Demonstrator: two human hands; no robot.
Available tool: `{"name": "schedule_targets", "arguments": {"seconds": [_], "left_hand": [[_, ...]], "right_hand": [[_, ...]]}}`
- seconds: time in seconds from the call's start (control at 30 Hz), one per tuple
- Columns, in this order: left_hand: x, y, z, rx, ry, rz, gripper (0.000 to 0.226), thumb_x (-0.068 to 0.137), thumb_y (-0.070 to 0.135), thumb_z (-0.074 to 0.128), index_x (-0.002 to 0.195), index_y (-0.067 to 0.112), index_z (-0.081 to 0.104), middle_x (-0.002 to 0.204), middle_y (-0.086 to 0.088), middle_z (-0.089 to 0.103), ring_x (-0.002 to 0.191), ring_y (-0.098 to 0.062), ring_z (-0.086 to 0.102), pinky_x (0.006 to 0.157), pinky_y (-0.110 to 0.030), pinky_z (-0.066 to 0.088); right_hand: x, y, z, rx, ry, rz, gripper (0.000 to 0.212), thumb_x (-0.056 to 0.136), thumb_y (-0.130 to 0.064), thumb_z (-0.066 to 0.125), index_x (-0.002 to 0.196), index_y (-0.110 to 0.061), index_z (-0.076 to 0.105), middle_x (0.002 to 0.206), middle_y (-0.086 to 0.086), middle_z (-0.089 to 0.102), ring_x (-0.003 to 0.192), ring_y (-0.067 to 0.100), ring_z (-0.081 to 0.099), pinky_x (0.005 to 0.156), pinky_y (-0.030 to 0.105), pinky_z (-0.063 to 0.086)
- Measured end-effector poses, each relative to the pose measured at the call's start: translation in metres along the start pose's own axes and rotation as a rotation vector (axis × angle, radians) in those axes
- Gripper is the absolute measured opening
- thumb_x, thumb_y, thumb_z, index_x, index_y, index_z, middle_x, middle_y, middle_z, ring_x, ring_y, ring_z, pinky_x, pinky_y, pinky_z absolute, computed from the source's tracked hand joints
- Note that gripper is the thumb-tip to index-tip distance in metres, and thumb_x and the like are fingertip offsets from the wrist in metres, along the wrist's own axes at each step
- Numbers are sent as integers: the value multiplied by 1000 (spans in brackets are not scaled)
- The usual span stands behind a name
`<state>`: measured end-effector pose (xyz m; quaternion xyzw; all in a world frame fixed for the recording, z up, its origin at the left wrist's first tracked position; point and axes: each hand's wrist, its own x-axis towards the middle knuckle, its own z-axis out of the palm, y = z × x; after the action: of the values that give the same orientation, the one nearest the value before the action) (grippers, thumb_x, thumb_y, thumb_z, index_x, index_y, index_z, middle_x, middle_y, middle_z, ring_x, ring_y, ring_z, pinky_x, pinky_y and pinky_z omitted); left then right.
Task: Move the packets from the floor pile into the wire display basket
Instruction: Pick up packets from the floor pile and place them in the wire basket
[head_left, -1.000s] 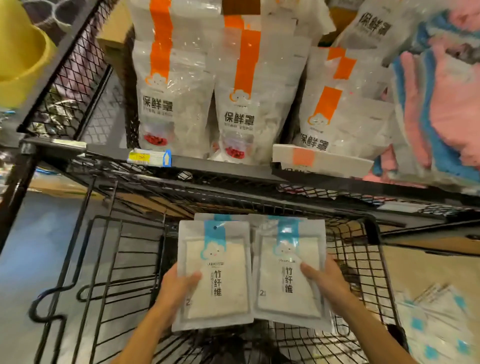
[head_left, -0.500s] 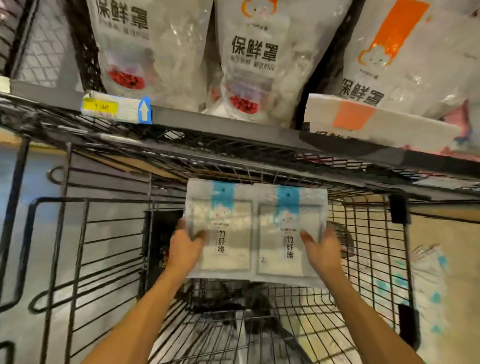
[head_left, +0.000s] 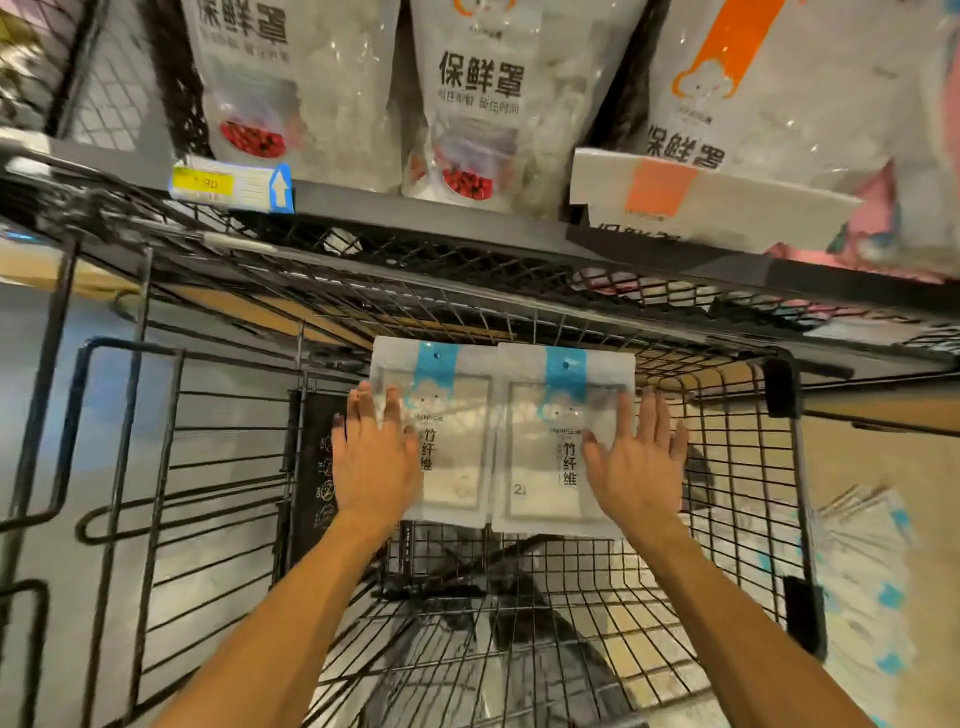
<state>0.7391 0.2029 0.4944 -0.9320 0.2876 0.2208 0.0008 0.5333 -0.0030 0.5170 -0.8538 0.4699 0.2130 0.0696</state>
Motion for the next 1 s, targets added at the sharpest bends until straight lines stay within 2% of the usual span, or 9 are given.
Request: {"name": "schedule_targets", "arguments": {"seconds": [0.1, 0.2, 0.27, 0.4, 0.6, 0.8, 0.9, 1.0], "left_hand": [[-15, 5, -22, 5, 62, 29, 59, 105, 43, 38, 159, 18, 31, 159, -15, 37, 146, -32, 35, 121, -53, 28], [-36, 9, -44, 51, 69, 52, 59, 107, 46, 31, 160, 20, 26, 166, -12, 25, 155, -30, 21, 125, -49, 18], [-52, 15, -65, 54, 90, 57, 58, 107, 45, 30, 160, 21, 30, 167, -12, 24, 155, -29, 19, 126, -50, 18], [-87, 30, -114, 24, 185, 45, 57, 106, 44, 38, 157, 19, 39, 163, -13, 35, 152, -31, 28, 124, -52, 23], [-140, 50, -194, 3, 286, 72, 61, 107, 52, 27, 162, 25, 24, 168, -5, 23, 156, -25, 19, 125, -45, 17], [-186, 54, -256, -15, 343, 136, 63, 106, 56, 24, 162, 27, 22, 169, -3, 22, 156, -23, 18, 125, -44, 16], [-201, 49, -278, 9, 299, 239, 66, 105, 58, 29, 163, 29, 14, 170, -2, 16, 156, -22, 16, 126, -43, 16], [-214, 45, -295, 31, 288, 357, 68, 104, 60, 29, 163, 31, 14, 170, 0, 15, 157, -20, 14, 127, -42, 15]], "right_hand": [[-5, 9, -21, -18, -8, -48, 77, 104, -62, 21, 165, -18, 2, 172, 14, 3, 159, 32, 2, 127, 53, 1], [-17, 16, -44, 21, 64, -108, 71, 105, -56, 30, 163, -17, 19, 170, 13, 20, 157, 32, 17, 127, 57, 10], [-30, 20, -64, 33, 99, -130, 69, 104, -54, 35, 161, -16, 28, 167, 12, 29, 155, 32, 23, 126, 58, 14], [-58, 32, -111, 60, 146, -163, 66, 103, -54, 38, 158, -17, 35, 165, 10, 33, 154, 31, 25, 126, 57, 14], [-95, 53, -181, 82, 165, -184, 71, 104, -63, 22, 163, -24, 20, 172, 6, 15, 159, 27, 9, 127, 52, 3], [-154, 54, -238, 167, 251, -197, 74, 103, -68, 21, 164, -26, 19, 173, 3, 13, 160, 23, 7, 129, 49, 2], [-188, 50, -253, 203, 280, -199, 72, 103, -65, 27, 164, -28, 17, 173, 2, 12, 159, 23, 7, 128, 48, 3], [-226, 48, -259, 237, 339, -164, 70, 104, -62, 30, 164, -28, 18, 172, 2, 14, 159, 22, 9, 129, 47, 5]]}}
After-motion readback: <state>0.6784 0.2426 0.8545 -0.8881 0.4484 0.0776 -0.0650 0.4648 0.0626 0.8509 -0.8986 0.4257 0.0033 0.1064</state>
